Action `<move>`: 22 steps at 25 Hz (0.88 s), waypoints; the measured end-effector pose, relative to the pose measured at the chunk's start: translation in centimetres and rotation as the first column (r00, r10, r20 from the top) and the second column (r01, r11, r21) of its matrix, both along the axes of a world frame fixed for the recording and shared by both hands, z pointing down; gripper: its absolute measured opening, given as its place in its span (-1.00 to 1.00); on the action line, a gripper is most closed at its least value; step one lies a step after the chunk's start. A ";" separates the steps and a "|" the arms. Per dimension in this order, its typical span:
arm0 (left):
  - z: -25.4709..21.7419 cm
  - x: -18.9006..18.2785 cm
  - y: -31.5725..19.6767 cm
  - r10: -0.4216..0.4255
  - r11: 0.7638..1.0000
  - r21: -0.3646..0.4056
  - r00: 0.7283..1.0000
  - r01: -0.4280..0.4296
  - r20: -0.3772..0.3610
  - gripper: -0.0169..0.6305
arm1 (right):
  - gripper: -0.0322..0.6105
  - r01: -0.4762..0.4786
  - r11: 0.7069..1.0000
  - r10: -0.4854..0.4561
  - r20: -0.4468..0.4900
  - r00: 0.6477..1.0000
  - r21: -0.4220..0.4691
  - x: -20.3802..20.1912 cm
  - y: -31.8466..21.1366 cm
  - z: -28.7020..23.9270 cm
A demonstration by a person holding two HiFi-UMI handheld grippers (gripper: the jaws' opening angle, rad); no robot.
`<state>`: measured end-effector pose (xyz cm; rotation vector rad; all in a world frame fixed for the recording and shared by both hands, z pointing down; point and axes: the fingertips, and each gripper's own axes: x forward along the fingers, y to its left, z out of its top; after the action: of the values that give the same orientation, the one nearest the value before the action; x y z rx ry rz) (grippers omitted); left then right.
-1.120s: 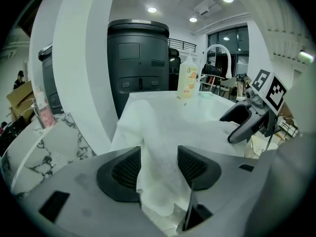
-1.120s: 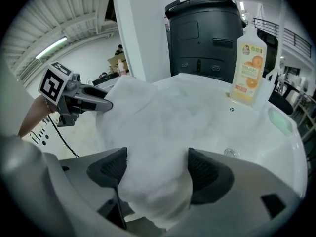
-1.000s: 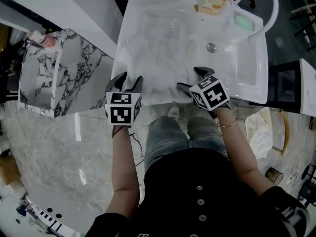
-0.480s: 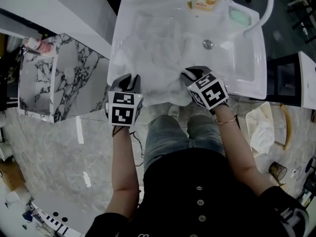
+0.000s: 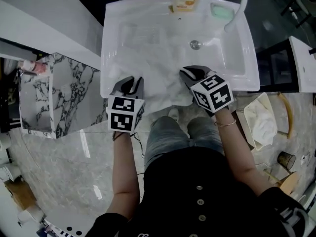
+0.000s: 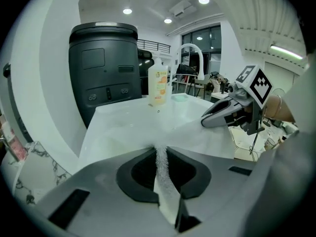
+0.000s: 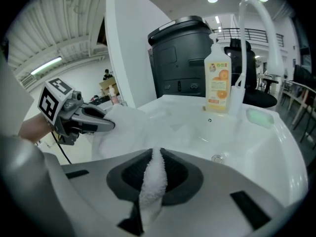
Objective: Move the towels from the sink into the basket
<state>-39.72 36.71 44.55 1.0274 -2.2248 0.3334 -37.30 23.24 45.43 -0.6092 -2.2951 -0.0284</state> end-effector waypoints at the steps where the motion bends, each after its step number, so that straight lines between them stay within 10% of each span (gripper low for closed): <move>1: -0.2 0.0 -0.9 0.022 1.000 0.009 1.000 -0.022 0.003 -0.84 | -0.77 -0.020 1.000 0.020 0.007 1.000 -0.015 0.0 -0.5 -0.4; 11: -2.7 1.3 -8.6 0.242 0.968 0.060 0.969 -0.244 0.049 -0.84 | -0.77 -0.189 0.981 0.193 0.103 0.976 -0.049 1.5 -5.6 -4.9; 22: -6.4 4.2 -17.4 0.442 0.881 0.128 0.889 -0.455 0.121 -0.84 | -0.77 -0.362 0.919 0.384 0.152 0.911 -0.157 5.7 -12.1 -8.2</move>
<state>-35.54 19.33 38.17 1.6489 -2.0921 0.4193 -31.59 11.11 37.27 -0.2237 -2.5698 0.2572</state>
